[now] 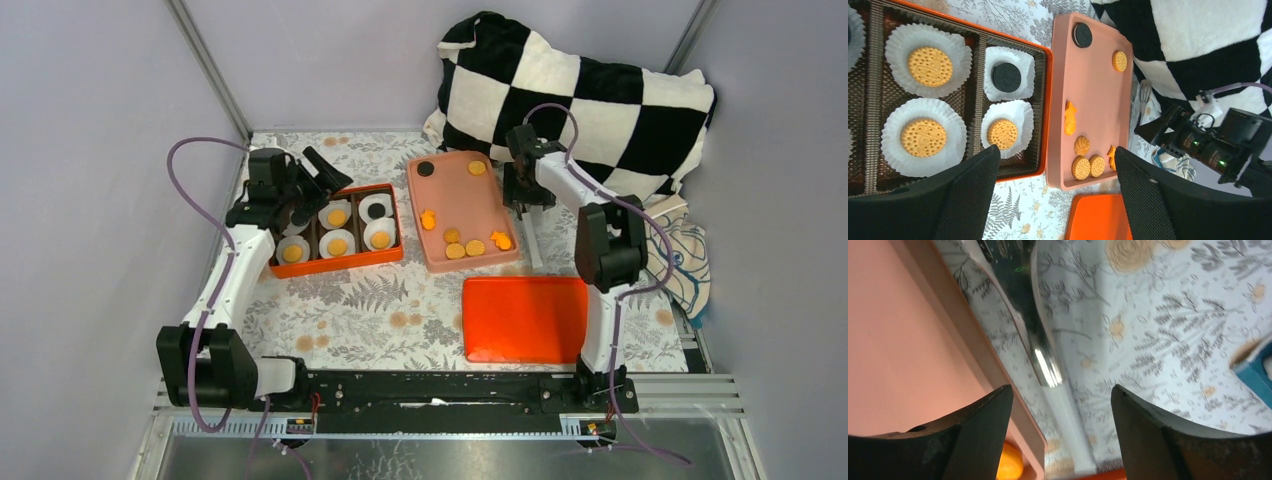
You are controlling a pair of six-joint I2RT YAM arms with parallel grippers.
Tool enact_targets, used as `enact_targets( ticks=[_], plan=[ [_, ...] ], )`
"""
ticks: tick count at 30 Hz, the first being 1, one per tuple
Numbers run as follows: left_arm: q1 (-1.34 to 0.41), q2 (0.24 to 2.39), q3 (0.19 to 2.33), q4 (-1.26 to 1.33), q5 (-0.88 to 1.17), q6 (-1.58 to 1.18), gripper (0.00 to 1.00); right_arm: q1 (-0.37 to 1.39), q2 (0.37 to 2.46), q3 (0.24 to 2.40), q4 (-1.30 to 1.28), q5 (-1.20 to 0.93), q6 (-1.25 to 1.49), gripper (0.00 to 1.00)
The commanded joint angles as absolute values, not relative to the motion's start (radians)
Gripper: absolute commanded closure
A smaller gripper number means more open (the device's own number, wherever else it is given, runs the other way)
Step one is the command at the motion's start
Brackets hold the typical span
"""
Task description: Pack the cookies
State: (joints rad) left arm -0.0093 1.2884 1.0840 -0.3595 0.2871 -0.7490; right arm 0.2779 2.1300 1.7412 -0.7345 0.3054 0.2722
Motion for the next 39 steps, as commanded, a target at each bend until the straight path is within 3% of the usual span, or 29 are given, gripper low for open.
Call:
enact_targets(
  ticks=[1,6,15,21,25,27,31,39],
  plan=[
    [-0.048,1.284,1.09,-0.344,0.268,-0.71,0.11,0.287,1.889,1.647,-0.674,0.304,0.285,0.21],
    [-0.12,1.273,1.088,-0.344,0.223,-0.702,0.11,0.39,1.703,1.515,-0.698,0.196,0.261,0.24],
    [-0.181,1.252,1.06,-0.345,0.195,-0.71,0.11,0.824,1.619,1.186,-0.659,0.099,0.456,0.27],
    [-0.184,1.191,1.038,-0.355,0.193,-0.714,0.11,0.854,1.633,1.042,-0.577,0.11,0.524,0.29],
    [-0.184,1.164,1.022,-0.361,0.19,-0.711,0.11,0.854,1.663,1.001,-0.55,0.115,0.518,0.46],
    [-0.184,1.156,1.012,-0.36,0.191,-0.712,0.11,0.856,1.682,0.984,-0.537,0.102,0.521,0.5],
    [-0.184,1.146,0.999,-0.366,0.193,-0.709,0.11,0.889,1.691,0.98,-0.533,0.095,0.543,0.48],
    [-0.184,1.107,0.978,-0.376,0.199,-0.708,0.1,0.988,1.537,1.123,-0.754,0.313,0.677,0.45]
  ],
)
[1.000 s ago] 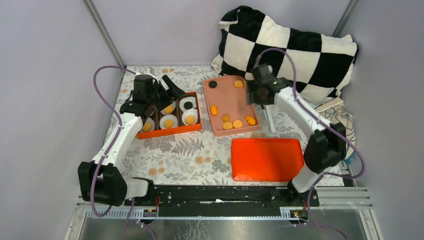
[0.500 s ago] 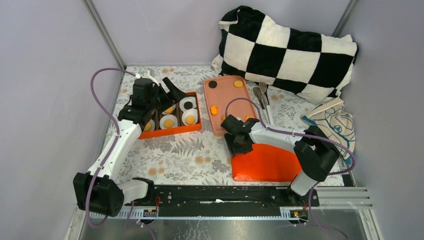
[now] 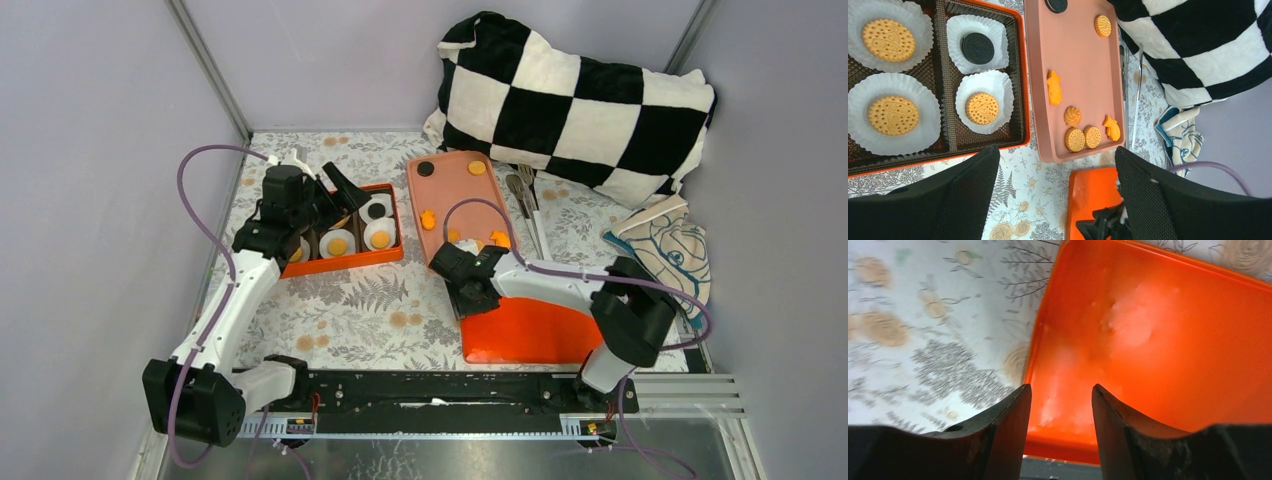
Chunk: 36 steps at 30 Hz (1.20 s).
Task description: Pack the cookies
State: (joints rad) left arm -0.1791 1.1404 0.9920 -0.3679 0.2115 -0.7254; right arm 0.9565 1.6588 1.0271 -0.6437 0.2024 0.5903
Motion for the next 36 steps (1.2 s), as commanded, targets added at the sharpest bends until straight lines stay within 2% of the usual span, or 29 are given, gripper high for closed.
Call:
enact_targets(
  ticks=[1,9,14,16,19,24,28,33,36],
  plan=[
    [-0.184,1.106,0.976,-0.377,0.199,-0.709,0.1,0.989,1.525,1.127,-0.75,0.289,0.673,0.45],
    [-0.184,1.106,0.974,-0.375,0.216,-0.704,0.1,0.994,1.682,1.095,-0.636,0.17,0.639,0.45],
    [-0.184,1.096,0.971,-0.377,0.222,-0.698,0.1,0.994,1.776,1.078,-0.585,0.144,0.648,0.49],
    [-0.184,1.093,0.971,-0.377,0.225,-0.696,0.1,0.996,1.791,1.068,-0.575,0.143,0.648,0.57],
    [-0.184,1.09,0.966,-0.377,0.227,-0.697,0.1,0.995,1.806,1.058,-0.567,0.135,0.645,0.75],
    [-0.184,1.09,0.952,-0.373,0.232,-0.692,0.1,1.004,1.777,1.067,-0.617,0.169,0.644,1.0],
    [-0.184,1.097,0.94,-0.356,0.267,-0.677,0.09,1.036,1.663,1.128,-0.727,0.168,0.626,1.0],
    [-0.208,1.121,0.916,-0.28,0.361,-0.685,0.09,1.063,1.494,1.207,-0.782,-0.056,0.568,1.0],
    [-0.233,1.135,0.888,-0.197,0.444,-0.708,0.08,1.094,1.447,1.283,-0.858,-0.094,0.552,1.0]
  ],
)
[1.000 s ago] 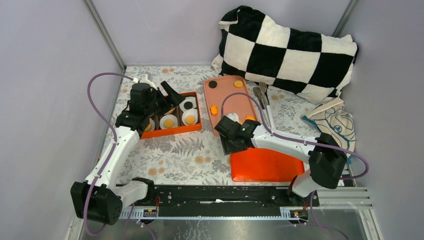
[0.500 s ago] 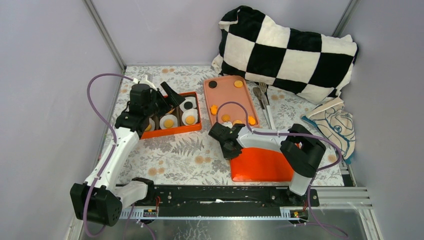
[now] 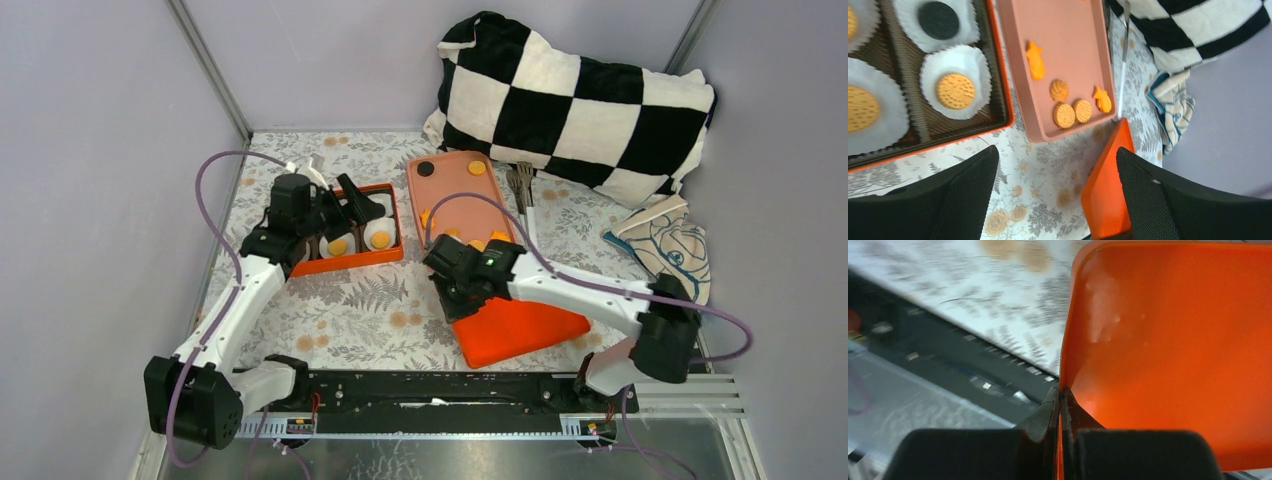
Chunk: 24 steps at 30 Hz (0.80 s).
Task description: Pack the cookies
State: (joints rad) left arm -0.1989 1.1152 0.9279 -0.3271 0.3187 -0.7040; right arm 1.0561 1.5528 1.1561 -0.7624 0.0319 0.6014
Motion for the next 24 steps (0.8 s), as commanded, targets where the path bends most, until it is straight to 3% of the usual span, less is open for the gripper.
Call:
enact_targets(
  ticks=[1,7,24],
  plan=[
    [-0.247,1.141,0.884,-0.178,0.461,-0.712,0.08,1.106,1.436,1.308,-0.882,-0.096,0.553,1.0],
    [-0.327,1.176,0.846,-0.046,0.546,-0.717,0.05,1.176,1.378,1.422,-0.904,-0.128,0.561,1.0],
    [-0.457,1.335,0.782,0.13,0.744,-0.835,0.04,1.182,1.499,1.588,-0.906,-0.107,0.402,1.0]
  ],
)
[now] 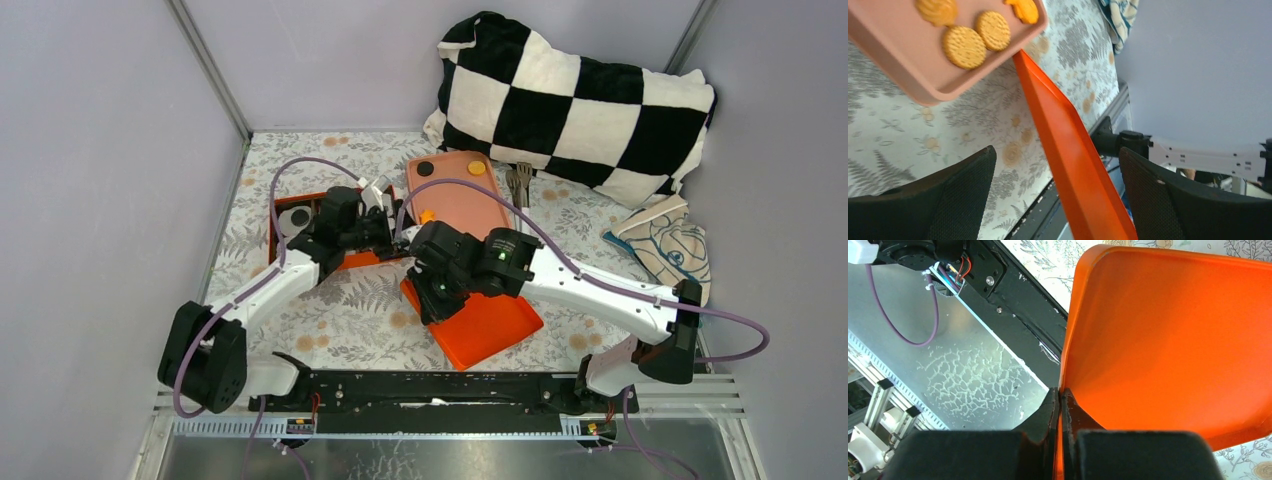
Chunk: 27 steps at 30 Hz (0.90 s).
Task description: Pack the cookies
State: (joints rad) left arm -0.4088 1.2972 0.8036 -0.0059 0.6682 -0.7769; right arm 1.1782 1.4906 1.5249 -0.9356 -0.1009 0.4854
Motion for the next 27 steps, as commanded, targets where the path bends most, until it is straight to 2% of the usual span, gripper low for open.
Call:
enact_targets(
  ticks=[1,6,8,12,16,22,24,25,27],
  plan=[
    [-0.473,1.346,0.786,0.136,0.752,-0.842,0.04,1.183,1.501,1.591,-0.906,-0.105,0.398,1.0],
    [-0.549,1.383,0.783,0.123,0.777,-0.849,0.08,1.182,1.502,1.626,-0.915,-0.089,0.376,1.0],
    [-0.571,1.391,0.775,0.108,0.79,-0.841,0.15,1.183,1.506,1.649,-0.929,-0.078,0.365,1.0],
    [-0.586,1.394,0.758,0.079,0.802,-0.821,0.41,1.183,1.515,1.688,-0.955,-0.055,0.34,1.0],
    [-0.59,1.396,0.755,0.075,0.814,-0.818,0.62,1.182,1.524,1.692,-0.962,-0.04,0.324,1.0],
    [-0.591,1.42,0.786,0.068,0.799,-0.843,0.84,1.183,1.531,1.664,-0.963,-0.009,0.312,1.0],
    [-0.591,1.431,0.792,0.068,0.801,-0.853,0.84,1.183,1.525,1.652,-0.962,0.015,0.31,1.0],
    [-0.592,1.434,0.792,0.068,0.803,-0.856,0.77,1.182,1.522,1.648,-0.961,0.03,0.308,1.0],
    [-0.592,1.433,0.784,0.064,0.802,-0.867,0.55,1.182,1.514,1.632,-0.954,0.043,0.301,1.0]
  ],
)
